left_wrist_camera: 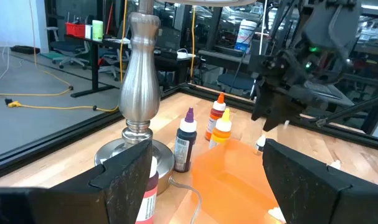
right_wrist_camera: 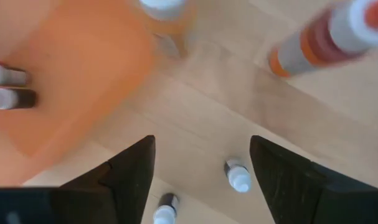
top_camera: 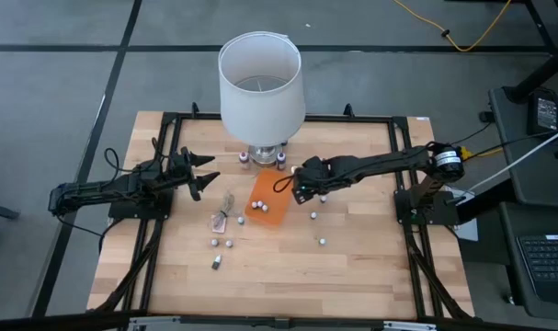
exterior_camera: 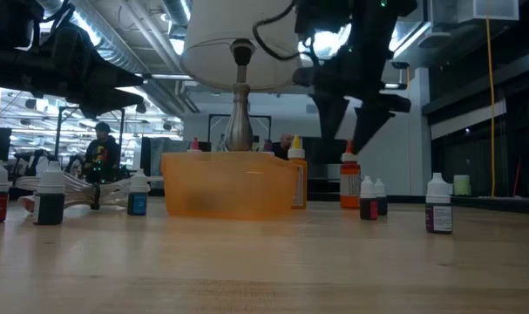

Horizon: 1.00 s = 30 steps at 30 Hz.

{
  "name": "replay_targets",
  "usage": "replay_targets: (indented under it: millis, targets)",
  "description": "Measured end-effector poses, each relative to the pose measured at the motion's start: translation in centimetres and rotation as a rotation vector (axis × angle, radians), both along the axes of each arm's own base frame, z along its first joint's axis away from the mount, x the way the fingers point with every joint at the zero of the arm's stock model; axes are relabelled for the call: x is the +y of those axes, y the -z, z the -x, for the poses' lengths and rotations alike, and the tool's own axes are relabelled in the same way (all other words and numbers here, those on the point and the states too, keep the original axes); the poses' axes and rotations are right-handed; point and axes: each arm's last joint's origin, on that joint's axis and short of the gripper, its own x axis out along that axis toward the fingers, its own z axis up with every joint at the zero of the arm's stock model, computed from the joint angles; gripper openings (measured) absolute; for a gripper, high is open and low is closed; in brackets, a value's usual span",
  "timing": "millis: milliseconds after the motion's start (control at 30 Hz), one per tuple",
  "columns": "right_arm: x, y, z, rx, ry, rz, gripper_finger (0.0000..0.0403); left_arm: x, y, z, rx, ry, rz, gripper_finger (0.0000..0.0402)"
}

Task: Pick & Place food coloring
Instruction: Put the small black food coloring bottle into the bin

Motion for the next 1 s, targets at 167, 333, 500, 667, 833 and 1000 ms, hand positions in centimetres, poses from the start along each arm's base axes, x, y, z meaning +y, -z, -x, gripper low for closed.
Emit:
replay_targets:
  millis: [167, 333, 500, 667, 833, 1000]
  targets:
    - [0.1, 1.7, 1.0, 0.043, 0.085, -0.057, 0.0257, 0.0, 0.0, 0.0, 0.001, 0.000, 0.000, 0.0294]
    - [0.3, 3.8, 2.3, 0.095, 0.150, -0.121, 0.0256, 0.0, 0.0, 0.0, 0.001, 0.000, 0.000, 0.0294]
    - [0.3, 5.2, 2.6, 0.072, 0.156, -0.131, 0.0256, 0.0, 0.0, 0.0, 0.001, 0.000, 0.000, 0.0294]
    - [0.4, 5.3, 2.4, 0.052, 0.151, -0.137, 0.0256, 0.0, 0.0, 0.0, 0.001, 0.000, 0.000, 0.0294]
    - [0.4, 5.3, 2.4, 0.053, 0.131, -0.133, 0.0247, 0.0, 0.0, 0.0, 0.001, 0.000, 0.000, 0.0294]
    - [0.4, 5.3, 2.4, 0.054, 0.128, -0.133, 0.0203, 0.0, 0.0, 0.0, 0.001, 0.000, 0.000, 0.0294]
